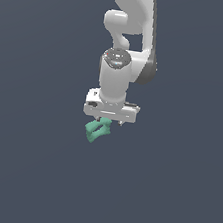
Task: Pick up the object and move it to a goal position.
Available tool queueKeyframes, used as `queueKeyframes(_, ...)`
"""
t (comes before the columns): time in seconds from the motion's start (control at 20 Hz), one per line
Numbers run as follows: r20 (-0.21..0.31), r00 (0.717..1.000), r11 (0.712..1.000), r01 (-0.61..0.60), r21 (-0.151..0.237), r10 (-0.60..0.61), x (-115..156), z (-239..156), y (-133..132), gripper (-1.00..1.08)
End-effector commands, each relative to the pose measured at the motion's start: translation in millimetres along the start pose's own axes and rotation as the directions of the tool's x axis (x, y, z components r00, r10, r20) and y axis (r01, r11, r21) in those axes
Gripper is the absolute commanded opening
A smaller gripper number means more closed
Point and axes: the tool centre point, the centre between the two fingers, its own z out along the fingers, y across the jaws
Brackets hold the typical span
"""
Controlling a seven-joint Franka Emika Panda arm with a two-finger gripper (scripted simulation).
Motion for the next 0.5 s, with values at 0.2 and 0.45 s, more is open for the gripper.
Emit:
queueKeyframes(0.2, -0.012, 1.0, 1.0, 0.003, 0.0, -0.003, 4.6, -7.1, 3.6, 1.0)
queueKeyframes(0.45, -0.033, 0.999, 1.0, 0.018, -0.001, -0.018, 12.6, -20.1, 9.5, 1.0)
